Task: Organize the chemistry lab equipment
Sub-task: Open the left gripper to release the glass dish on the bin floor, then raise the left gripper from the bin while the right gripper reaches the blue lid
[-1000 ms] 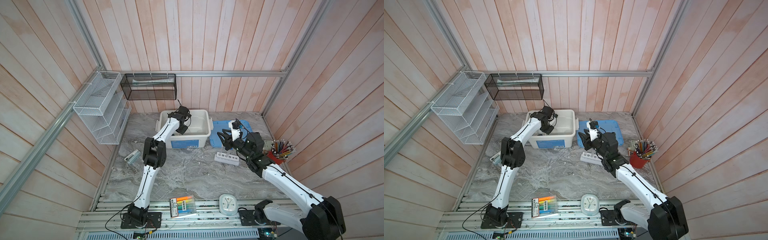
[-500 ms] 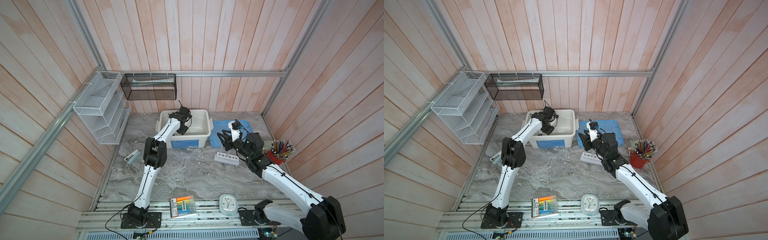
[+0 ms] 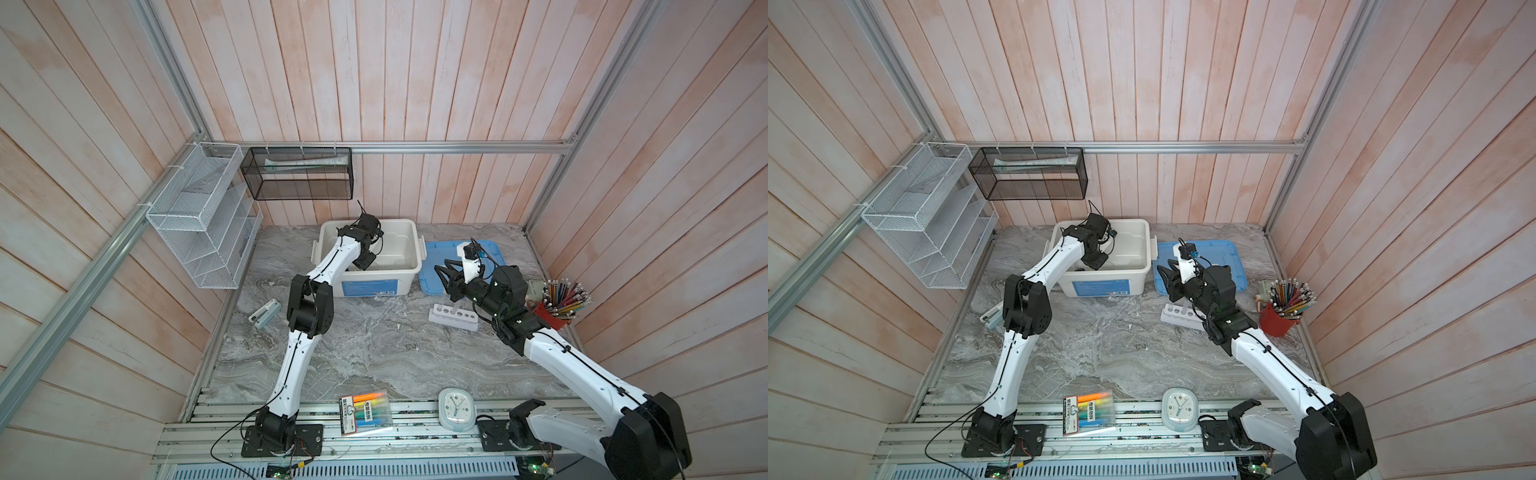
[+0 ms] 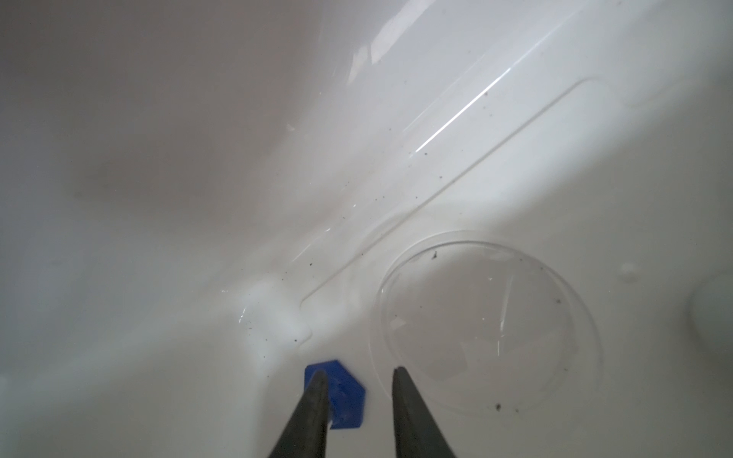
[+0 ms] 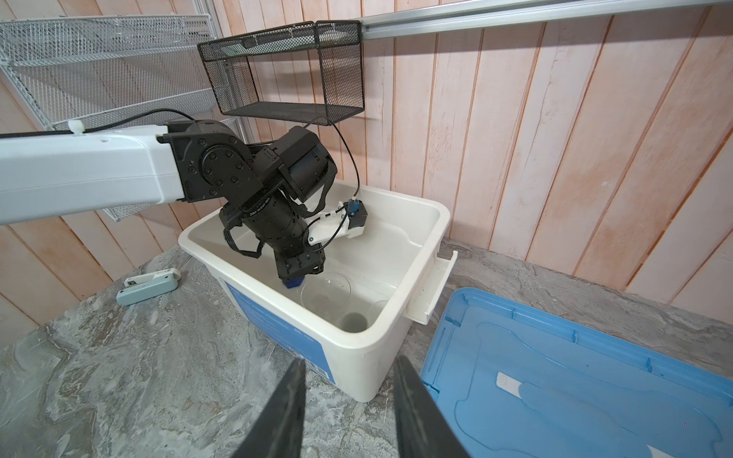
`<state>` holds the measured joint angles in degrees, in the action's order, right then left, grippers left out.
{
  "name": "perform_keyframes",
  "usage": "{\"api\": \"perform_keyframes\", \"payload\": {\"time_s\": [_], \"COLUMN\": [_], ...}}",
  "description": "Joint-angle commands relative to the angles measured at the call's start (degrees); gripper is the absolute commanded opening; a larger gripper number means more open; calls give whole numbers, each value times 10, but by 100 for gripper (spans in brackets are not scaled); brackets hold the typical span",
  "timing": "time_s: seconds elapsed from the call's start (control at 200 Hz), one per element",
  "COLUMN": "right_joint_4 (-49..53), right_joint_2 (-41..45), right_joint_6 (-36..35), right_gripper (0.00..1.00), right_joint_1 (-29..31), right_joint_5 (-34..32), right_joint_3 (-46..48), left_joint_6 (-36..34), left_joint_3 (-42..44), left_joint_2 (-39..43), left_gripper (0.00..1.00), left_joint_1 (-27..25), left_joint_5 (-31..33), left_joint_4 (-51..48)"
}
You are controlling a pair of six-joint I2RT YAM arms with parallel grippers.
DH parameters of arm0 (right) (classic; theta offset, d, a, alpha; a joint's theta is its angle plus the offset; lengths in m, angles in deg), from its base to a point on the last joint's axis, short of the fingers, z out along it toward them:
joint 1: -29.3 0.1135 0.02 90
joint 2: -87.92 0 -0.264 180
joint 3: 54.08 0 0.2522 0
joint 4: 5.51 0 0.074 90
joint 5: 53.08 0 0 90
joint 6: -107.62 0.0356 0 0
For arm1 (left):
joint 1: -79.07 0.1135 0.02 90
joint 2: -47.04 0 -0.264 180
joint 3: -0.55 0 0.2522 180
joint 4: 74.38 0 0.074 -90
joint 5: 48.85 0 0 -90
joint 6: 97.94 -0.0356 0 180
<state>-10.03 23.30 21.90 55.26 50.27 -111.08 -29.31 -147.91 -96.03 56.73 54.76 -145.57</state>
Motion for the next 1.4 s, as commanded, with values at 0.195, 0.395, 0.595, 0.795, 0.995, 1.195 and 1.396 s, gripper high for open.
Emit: {"api": "perform_keyframes", "payload": {"time_s": [0.195,0.395,0.595,0.795,0.995,1.195,1.396], "right_joint_4": [78,192,286,335,349,372,396], "right_joint_2": [17,-21,-95,-183,-263,-327,-392], "right_joint_6": [-18,-18,-12,-40,-48,-64,-71], "right_gripper": [39,42,44,46,47,46,44], "right_joint_1": [-26,-88,-168,-241,-278,-286,-318], "right_joint_5": [-41,-98,-126,-187,-186,-204,-196], "right_joint_3": [-46,-111,-167,-225,-285,-321,-359], "left_joint_6": [2,1,26,64,145,238,237], "left_joint_3": [-4,-12,58,347,644,780,817], "left_joint_2": [56,130,252,490,721,844,880], "left_gripper": [41,48,63,70,100,100,100], "left_joint_1": [-15,-29,-38,-40,-19,39,57], "left_joint_5": [5,1,-44,-129,-185,-172,-164], "left_joint_4": [16,42,116,337,571,608,539]}}
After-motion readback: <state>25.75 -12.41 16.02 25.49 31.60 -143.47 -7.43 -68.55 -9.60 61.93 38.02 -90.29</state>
